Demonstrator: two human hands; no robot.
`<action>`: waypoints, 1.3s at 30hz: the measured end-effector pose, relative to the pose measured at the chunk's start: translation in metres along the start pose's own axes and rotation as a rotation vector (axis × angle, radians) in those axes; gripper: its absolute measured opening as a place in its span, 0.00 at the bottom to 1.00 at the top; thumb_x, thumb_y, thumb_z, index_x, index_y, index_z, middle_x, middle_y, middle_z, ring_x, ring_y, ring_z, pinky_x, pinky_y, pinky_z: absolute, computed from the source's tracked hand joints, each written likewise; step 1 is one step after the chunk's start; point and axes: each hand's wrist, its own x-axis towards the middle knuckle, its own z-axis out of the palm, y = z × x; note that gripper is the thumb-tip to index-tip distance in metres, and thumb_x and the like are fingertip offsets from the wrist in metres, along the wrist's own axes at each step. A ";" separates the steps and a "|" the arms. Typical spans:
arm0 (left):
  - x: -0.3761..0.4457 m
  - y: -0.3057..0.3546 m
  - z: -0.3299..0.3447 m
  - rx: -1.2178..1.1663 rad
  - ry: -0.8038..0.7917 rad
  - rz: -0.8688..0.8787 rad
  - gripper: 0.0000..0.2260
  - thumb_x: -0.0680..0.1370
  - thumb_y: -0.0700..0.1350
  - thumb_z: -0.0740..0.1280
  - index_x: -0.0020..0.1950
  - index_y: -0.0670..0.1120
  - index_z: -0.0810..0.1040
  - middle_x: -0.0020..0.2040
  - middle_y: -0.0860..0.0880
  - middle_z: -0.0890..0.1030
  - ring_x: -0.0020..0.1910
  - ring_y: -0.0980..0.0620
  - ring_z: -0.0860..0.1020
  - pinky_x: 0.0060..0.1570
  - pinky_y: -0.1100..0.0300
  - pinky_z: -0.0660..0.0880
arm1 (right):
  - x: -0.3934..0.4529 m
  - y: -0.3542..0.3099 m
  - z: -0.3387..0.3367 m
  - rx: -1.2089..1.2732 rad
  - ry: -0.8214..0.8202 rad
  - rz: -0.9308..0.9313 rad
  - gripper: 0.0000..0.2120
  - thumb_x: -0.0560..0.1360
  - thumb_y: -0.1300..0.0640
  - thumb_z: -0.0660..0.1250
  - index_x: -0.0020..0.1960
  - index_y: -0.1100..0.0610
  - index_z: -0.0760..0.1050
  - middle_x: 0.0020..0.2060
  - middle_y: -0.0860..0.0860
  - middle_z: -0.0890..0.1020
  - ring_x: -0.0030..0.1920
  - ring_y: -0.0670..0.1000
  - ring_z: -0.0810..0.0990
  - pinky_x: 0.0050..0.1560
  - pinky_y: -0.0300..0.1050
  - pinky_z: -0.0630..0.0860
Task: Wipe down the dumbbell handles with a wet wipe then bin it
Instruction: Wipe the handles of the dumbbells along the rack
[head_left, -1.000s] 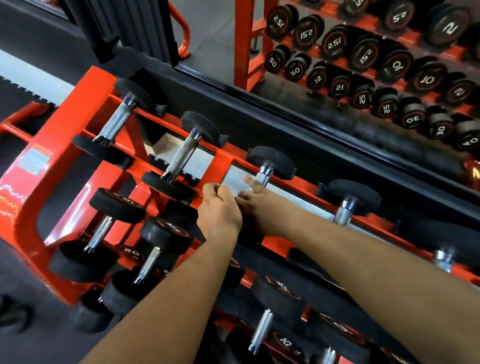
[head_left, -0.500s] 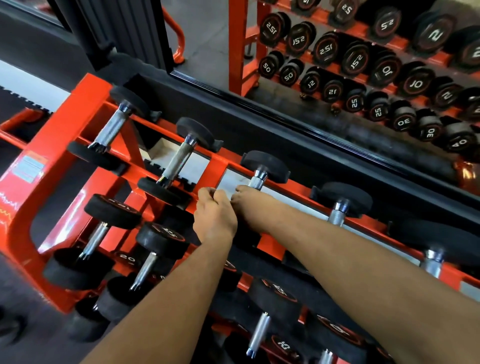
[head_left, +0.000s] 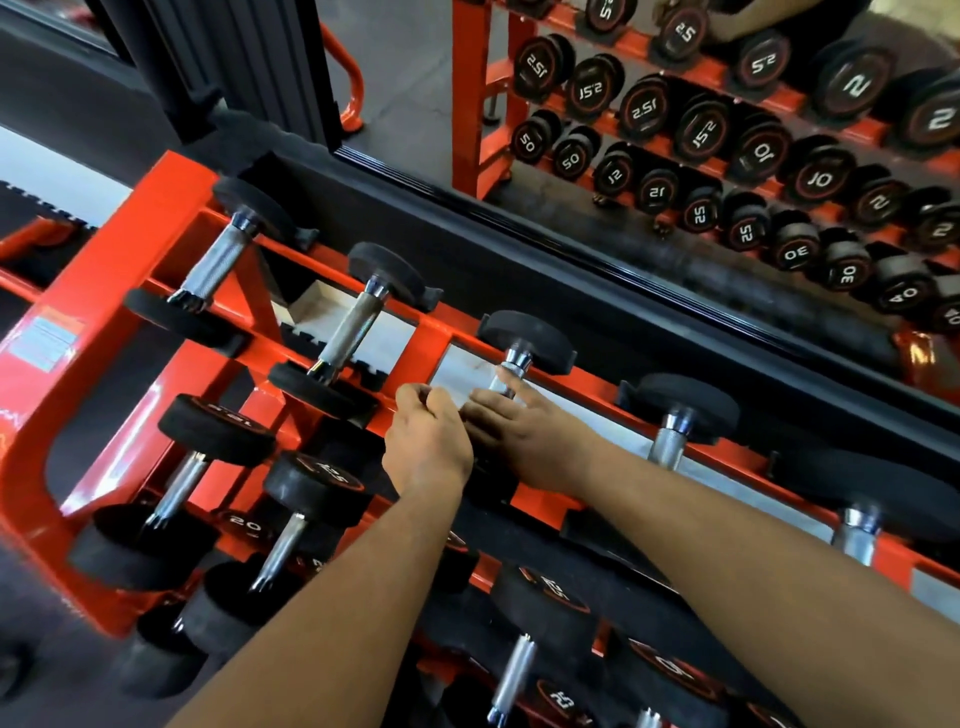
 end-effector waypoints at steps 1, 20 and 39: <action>0.000 0.000 0.000 0.000 0.002 0.001 0.09 0.82 0.51 0.53 0.57 0.54 0.71 0.48 0.51 0.76 0.49 0.44 0.74 0.55 0.46 0.72 | -0.004 0.002 0.006 -0.031 0.019 0.009 0.24 0.78 0.55 0.63 0.73 0.54 0.70 0.67 0.57 0.75 0.72 0.59 0.70 0.75 0.71 0.54; 0.000 0.002 -0.001 0.024 -0.023 -0.008 0.12 0.82 0.52 0.52 0.59 0.54 0.73 0.49 0.49 0.79 0.50 0.43 0.76 0.55 0.45 0.74 | 0.024 0.022 -0.016 0.128 0.012 0.009 0.14 0.79 0.53 0.61 0.62 0.48 0.78 0.51 0.47 0.80 0.57 0.52 0.78 0.77 0.59 0.55; 0.002 0.002 0.000 0.047 -0.027 0.006 0.13 0.83 0.51 0.53 0.62 0.52 0.73 0.49 0.49 0.77 0.49 0.43 0.74 0.52 0.48 0.71 | 0.032 0.032 -0.025 0.009 0.000 0.124 0.23 0.78 0.55 0.45 0.54 0.55 0.79 0.52 0.55 0.83 0.58 0.59 0.80 0.77 0.57 0.58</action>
